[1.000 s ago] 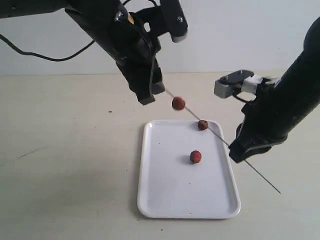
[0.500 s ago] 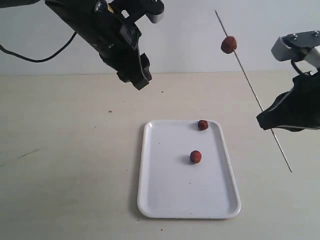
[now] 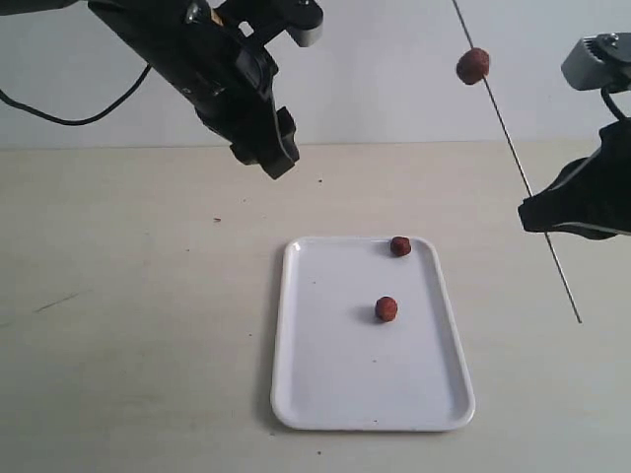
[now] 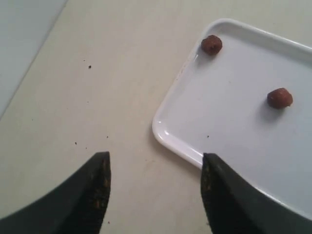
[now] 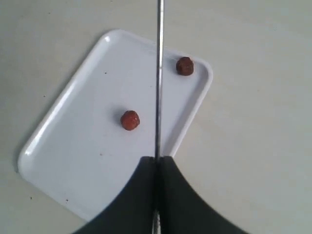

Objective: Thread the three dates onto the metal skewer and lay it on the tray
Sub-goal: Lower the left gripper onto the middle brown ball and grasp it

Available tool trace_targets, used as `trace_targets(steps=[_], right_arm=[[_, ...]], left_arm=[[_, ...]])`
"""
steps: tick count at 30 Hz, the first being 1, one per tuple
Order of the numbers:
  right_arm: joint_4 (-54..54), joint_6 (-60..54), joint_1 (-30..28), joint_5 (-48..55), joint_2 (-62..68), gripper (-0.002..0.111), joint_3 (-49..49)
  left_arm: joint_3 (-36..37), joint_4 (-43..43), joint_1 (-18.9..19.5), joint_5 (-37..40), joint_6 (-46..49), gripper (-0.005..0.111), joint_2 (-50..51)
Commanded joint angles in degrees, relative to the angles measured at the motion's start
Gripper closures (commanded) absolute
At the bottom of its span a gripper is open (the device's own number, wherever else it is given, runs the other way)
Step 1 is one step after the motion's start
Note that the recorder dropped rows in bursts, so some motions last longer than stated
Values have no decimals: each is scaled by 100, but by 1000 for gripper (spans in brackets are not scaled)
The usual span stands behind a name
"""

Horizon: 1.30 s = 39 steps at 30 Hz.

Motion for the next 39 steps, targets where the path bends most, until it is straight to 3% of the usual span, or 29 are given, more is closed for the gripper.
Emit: trace_targets(steps=[1, 7, 12, 16, 20, 22, 26, 33, 39], right_arm=[[-236, -399, 1, 556, -38, 108, -81], [-1119, 665, -11, 603, -38, 108, -81], [-1179, 681, -11, 629, -38, 108, -81], [-1208, 681, -11, 687, -38, 108, -81], [-1258, 681, -11, 697, -38, 108, -81], [-1312, 681, -11, 697, -38, 108, -81], [-1327, 681, -11, 697, -38, 108, -81], [-1661, 1118, -11, 776, -38, 108, -81], [-1942, 1353, -11, 877, -38, 108, -81]], left_arm=[[-16, -275, 8, 118, -127, 52, 75], [-16, -900, -159, 293, -957, 52, 511], [-16, -994, -477, 634, -912, 52, 949], [-16, -924, -649, 835, -267, 52, 1130], [-25, -1020, -683, 651, -1593, 52, 1228], [-82, -993, -732, 675, -1812, 52, 1294], [-508, -696, -906, 873, -2210, 52, 1537], [-1756, 138, -1077, 2141, -2916, 52, 2383], [-2030, 97, -1159, 2082, -2903, 52, 2646]])
